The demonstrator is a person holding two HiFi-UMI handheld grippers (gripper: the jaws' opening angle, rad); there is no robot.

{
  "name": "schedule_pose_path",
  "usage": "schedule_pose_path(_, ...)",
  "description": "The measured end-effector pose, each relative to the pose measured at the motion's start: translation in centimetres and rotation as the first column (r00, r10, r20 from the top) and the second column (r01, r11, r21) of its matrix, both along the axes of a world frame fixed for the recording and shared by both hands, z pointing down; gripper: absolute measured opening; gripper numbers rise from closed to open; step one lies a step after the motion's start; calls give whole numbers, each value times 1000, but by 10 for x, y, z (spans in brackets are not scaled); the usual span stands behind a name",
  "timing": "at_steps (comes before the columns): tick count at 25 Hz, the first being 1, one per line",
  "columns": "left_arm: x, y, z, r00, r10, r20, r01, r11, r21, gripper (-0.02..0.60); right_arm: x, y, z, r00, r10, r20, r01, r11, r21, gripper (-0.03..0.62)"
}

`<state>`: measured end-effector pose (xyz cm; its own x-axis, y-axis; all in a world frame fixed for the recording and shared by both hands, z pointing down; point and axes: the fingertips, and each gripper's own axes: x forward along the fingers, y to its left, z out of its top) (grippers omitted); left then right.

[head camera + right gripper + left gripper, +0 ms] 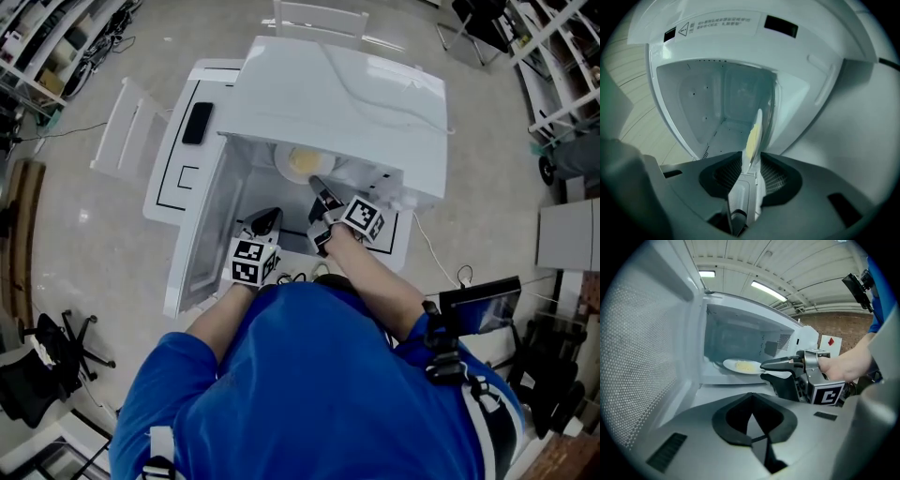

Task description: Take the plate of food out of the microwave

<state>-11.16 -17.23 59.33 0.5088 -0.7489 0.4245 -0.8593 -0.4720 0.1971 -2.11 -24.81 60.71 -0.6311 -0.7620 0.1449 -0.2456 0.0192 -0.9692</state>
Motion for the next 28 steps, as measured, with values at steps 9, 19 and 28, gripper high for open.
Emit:
schedule_pose_path(9,-2,4,6,1000,15,13,-15,1000,-20,9,-6,-9,9,999,20,43,-18,999,-47,91)
schedule_pose_path(19,-9,5,8,1000,0,15,1,999,-34,9,-5,-12,11,997,33,73,-29,998,-63,18)
schedule_pose_path(28,-9,13,0,1000,-13,11,13,1000,-21,9,3,9,9,995,16,96,-9,997,-75,17)
